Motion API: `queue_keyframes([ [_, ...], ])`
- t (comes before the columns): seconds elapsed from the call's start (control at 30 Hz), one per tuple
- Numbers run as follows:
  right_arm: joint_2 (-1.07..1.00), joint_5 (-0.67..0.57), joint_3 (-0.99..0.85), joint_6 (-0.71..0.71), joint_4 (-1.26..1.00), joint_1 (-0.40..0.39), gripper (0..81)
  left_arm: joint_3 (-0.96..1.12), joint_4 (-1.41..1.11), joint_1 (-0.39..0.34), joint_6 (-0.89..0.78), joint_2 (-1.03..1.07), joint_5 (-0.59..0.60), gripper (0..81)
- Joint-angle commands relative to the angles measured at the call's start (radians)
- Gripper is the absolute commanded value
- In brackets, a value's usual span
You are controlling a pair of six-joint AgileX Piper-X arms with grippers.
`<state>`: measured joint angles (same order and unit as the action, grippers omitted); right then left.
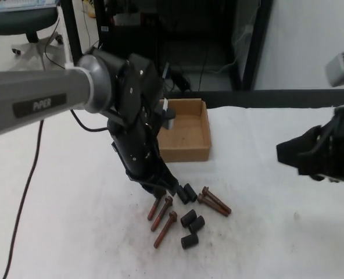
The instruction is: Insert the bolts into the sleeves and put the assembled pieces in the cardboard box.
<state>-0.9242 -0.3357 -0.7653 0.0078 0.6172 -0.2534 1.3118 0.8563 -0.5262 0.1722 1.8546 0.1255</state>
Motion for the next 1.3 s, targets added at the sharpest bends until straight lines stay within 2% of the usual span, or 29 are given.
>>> queue_keyframes([
  [0.0,0.02,0.001,-0.012,-0.008,0.0,0.007,30.0,0.015,-0.021,-0.006,0.006,0.004,-0.042,30.9],
  [0.47,0.033,0.001,-0.012,-0.008,0.0,0.007,30.0,0.015,-0.096,-0.05,0.006,0.054,-0.042,30.9],
  [0.63,0.033,0.001,-0.012,-0.008,0.0,0.007,30.0,0.015,-0.096,-0.05,0.009,0.062,-0.144,30.9],
  [1.27,0.032,0.001,-0.012,-0.008,0.041,0.007,30.0,0.015,-0.104,-0.05,0.0,0.071,-0.126,30.9],
])
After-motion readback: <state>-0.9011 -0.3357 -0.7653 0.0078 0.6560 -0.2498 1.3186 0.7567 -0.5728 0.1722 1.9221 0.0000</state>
